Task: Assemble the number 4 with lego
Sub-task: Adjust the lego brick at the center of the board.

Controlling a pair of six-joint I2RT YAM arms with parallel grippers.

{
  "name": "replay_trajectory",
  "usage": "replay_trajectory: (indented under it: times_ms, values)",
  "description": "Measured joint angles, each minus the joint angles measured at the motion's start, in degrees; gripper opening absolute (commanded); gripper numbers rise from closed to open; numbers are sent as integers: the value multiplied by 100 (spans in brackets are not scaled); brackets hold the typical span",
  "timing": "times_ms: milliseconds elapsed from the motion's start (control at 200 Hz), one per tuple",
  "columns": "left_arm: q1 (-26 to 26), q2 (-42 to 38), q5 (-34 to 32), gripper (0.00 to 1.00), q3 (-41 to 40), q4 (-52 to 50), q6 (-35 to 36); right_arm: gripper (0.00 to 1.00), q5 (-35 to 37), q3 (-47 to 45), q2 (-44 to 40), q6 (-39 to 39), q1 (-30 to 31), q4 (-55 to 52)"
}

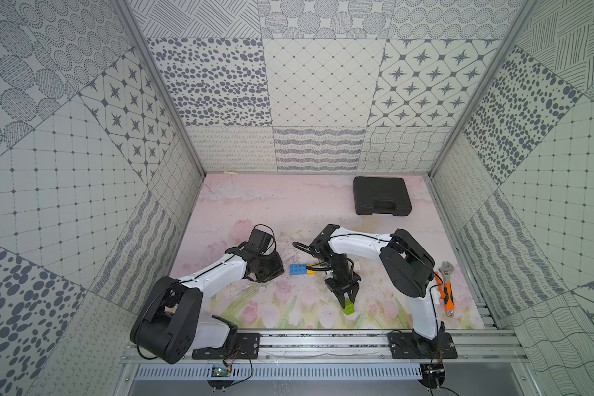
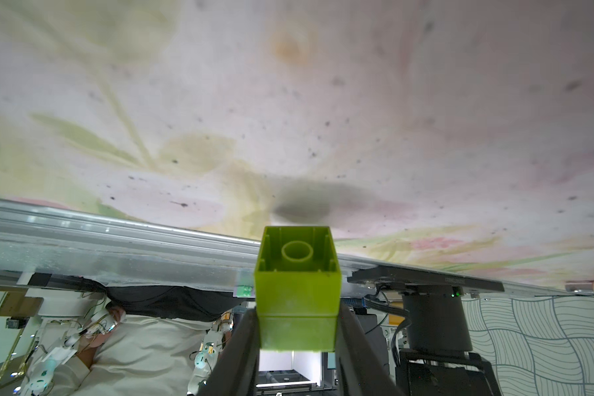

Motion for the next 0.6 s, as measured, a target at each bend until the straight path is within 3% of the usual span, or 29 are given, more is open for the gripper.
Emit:
replay_trajectory:
  times_ms: [240, 395, 595]
  values:
    - [0, 20, 7, 10, -20, 2, 28, 72, 267, 219, 31, 50, -76, 212]
    - [0, 74, 24, 11, -26, 2, 39, 79, 608, 339, -87, 223, -74, 358]
    - [-81, -70, 35, 17, -26, -7, 57, 84, 1384, -741, -1961, 1040, 133, 1329]
